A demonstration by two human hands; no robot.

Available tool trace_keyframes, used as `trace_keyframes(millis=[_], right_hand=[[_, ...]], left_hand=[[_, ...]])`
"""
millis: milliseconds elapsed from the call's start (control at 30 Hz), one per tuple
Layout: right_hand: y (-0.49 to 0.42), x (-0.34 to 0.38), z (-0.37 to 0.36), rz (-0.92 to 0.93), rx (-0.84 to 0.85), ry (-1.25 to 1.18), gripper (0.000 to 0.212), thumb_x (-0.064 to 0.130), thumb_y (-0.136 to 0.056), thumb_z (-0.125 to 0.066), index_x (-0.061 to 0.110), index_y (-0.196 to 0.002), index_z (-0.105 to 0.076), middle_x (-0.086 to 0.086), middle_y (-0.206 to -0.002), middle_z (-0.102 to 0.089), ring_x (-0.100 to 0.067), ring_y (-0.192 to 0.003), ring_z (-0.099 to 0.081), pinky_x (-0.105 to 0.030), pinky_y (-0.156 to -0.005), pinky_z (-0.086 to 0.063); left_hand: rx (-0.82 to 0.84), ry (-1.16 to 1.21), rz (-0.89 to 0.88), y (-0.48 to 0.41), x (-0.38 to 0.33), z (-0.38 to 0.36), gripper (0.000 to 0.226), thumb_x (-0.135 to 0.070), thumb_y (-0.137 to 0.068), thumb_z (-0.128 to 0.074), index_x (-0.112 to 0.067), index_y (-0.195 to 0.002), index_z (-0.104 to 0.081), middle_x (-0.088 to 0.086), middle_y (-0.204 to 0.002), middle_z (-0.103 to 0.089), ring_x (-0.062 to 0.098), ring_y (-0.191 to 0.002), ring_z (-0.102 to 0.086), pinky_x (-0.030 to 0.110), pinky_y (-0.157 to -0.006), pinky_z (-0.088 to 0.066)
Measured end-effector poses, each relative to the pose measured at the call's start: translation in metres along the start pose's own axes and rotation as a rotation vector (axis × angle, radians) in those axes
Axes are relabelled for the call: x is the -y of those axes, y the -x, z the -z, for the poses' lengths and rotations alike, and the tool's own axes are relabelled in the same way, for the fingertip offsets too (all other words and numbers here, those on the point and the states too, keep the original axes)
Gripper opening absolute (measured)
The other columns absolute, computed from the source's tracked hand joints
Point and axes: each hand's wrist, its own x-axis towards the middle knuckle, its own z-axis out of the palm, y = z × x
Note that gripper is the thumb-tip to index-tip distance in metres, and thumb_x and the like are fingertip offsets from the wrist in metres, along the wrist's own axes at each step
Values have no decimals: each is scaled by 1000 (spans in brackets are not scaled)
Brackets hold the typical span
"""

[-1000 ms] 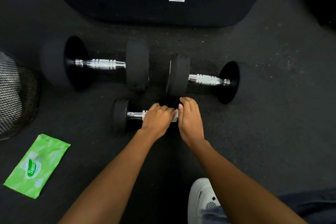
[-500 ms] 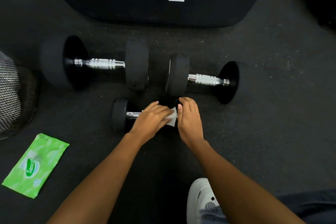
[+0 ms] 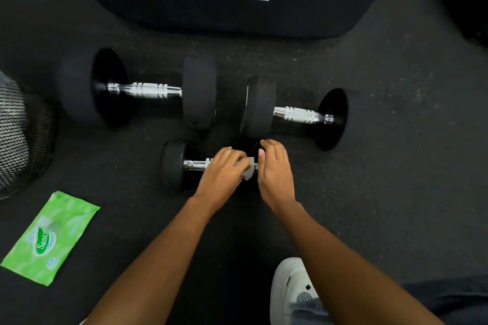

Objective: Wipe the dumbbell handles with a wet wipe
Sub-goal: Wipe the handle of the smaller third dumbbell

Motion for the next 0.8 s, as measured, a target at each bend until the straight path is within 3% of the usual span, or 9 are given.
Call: trace_keyframes(millis=[200,367,467,533,633,800], right_hand=[[0,2,0,8,-12,29,48,27,-97,-25,-5,-117,-55,-17,-119,-57,-28,-117,-48,-34,-104,-32],[0,1,1,10,12,25,50,29,-97,-23,-4,-120,-54,-17,-121,-55,-28,-119,-47,-39,-105,-36],[0,1,1,9,12,30,51,30,-97,-22,-3,-120,-54,-16,-122,-55,-27,-120,-46,-39,-105,-36],[1,1,1,8,9,36,51,30,-97,-22,-3,-120,-54,-16,-121,-55,-27,-119,-46,-38,-105,-36],[1,0,0,5,3,30,51,29,-97,-23,-4,-119,-54,-16,-120,-56,-28,-119,-47,-38,-104,-36],[1,-1,0,15,26,29,51,30,-97,-22,-2,-120,-53,-15,-123,-55,-26,-120,-46,-38,-106,-35]], left_hand=[[2,47,111,-10,-22,-4,34,-1,-57,-77,-9,-87,-63,6,-89,-63,24,-82,-59,33,-87,-43],[-20,48,10,1,0,0,27,-9,-69,-76,-8,-93,-65,7,-98,-64,23,-90,-61,33,-100,-30],[-49,50,32,8,16,3,24,-27,-84,-60,-11,-101,-66,2,-98,-66,17,-92,-61,31,-103,-28],[-38,60,97,2,16,4,34,-34,-89,-44,-11,-95,-69,2,-86,-69,17,-82,-64,29,-98,-29],[11,47,121,-11,6,2,39,-32,-89,-37,-13,-82,-71,1,-73,-70,19,-71,-66,27,-90,-30],[66,55,45,-5,7,2,39,-33,-89,-36,-16,-102,-68,-1,-93,-71,15,-87,-65,26,-96,-31]])
